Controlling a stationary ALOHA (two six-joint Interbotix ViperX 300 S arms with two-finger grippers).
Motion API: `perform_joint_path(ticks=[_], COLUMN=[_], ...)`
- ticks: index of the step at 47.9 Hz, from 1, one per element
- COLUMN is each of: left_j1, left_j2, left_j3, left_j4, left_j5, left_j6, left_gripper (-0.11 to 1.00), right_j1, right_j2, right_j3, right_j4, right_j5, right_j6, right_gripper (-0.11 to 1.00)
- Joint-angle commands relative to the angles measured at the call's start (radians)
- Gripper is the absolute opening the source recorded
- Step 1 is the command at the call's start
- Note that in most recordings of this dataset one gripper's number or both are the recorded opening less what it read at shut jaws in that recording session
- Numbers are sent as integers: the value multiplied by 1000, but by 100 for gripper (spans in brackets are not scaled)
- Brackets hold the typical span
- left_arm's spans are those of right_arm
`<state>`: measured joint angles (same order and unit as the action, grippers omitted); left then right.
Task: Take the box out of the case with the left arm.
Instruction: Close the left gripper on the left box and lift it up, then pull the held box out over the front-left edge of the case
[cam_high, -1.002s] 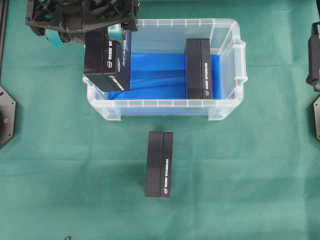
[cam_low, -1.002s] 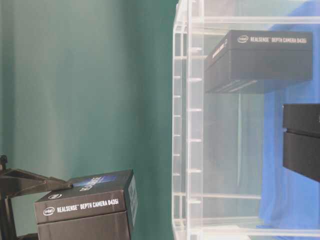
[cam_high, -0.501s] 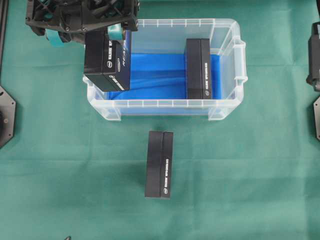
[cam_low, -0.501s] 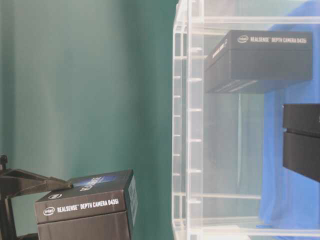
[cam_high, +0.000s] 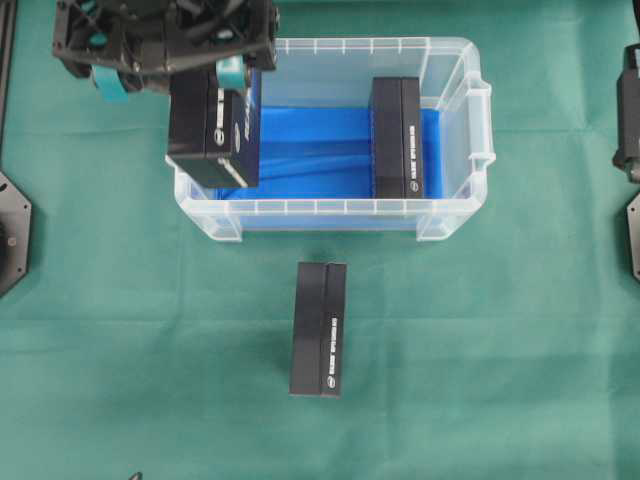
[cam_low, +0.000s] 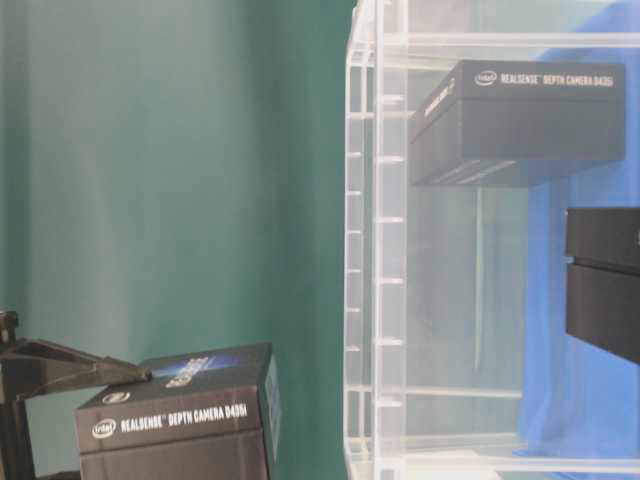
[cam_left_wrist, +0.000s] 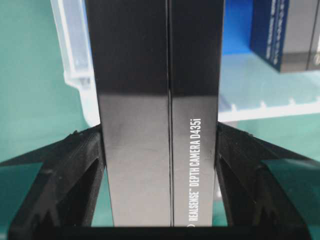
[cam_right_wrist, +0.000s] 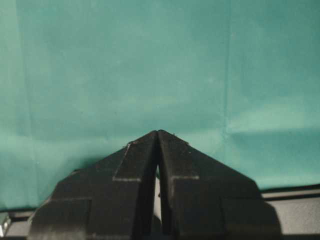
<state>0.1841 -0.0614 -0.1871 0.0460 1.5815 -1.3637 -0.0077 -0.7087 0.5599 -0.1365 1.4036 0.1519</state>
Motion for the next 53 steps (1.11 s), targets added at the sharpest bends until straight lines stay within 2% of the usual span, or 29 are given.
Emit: perform_joint_path(ticks=[1, 20, 34, 43, 53], left_j1=[-29, -221, -373, -433, -451], left_j2=[-46, -97, -97, -94, -92], left_j3=[-3, 91, 100, 101, 107], left_j4=[3, 3, 3, 3, 3], left_j5=[-3, -9, -15, -18, -21], left_j6=[-28, -213, -359, -413, -445], left_gripper=[61, 61, 61, 61, 61], right_j1=[0, 0, 0, 0, 0], right_j2=[0, 0, 0, 0, 0], right_j3=[-11, -9, -11, -9, -11], right_j4=[0, 0, 2, 0, 0], right_j5=[-3, -5, -3, -3, -3], right_j6=[-2, -3, -3, -3, -3], right_gripper=[3, 3, 3, 3, 3])
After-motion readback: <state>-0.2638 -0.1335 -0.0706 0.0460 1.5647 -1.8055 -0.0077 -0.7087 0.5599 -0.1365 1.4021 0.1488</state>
